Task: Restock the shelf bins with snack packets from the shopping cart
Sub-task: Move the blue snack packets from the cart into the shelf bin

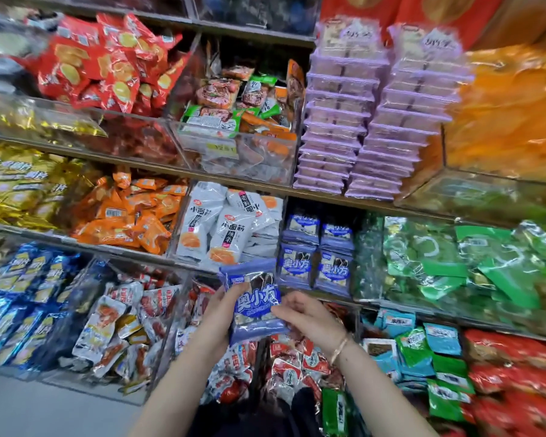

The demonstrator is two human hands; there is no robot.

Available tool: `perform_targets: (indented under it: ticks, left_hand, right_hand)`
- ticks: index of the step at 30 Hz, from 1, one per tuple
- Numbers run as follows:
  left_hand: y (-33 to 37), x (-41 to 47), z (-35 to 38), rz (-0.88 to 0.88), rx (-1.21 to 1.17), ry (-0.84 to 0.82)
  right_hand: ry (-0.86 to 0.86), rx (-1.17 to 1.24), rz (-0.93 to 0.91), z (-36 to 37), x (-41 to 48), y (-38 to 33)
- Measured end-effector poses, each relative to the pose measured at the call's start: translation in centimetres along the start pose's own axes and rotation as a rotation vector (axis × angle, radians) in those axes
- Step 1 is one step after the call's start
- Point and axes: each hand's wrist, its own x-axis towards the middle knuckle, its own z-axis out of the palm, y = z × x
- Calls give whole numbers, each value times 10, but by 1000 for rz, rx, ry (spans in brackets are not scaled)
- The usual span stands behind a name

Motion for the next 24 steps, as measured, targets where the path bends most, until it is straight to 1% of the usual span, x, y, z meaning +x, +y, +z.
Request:
perform_targets:
  ticks: [2,5,7,9,11,13,15,18,21,24]
  left_hand:
    - [-5,-2,7,3,29,-5]
    - [-4,-4,11,-15,66,-7]
    - [-2,-4,13,-9,35,-46]
    - [-2,-3,14,-3,-4,-71]
    - [-1,0,14,5,20,-69]
    - [0,5,13,-18,46,-18]
    - [0,14,8,-65,23,29]
    - [0,22,1,-68,11,101]
    - [-3,28,-6,-60,27,130]
    - [-5,33,-8,-66,-6,114]
  right_hand:
    - [57,-15,-1,0,-7,1]
    - [136,-42,-65,0,-14,2]
    - [186,-32,-103,1,-16,4]
    - [222,0,-97,1,-16,6]
    - [244,100,-78,2,-14,11]
    - [280,242,-50,1,-10,19]
    - [341,422,-4,-4,-6,29]
    - [452,677,52,-25,6,41]
    - [613,777,101,-52,28,41]
    - [769,808,115,-79,62,30]
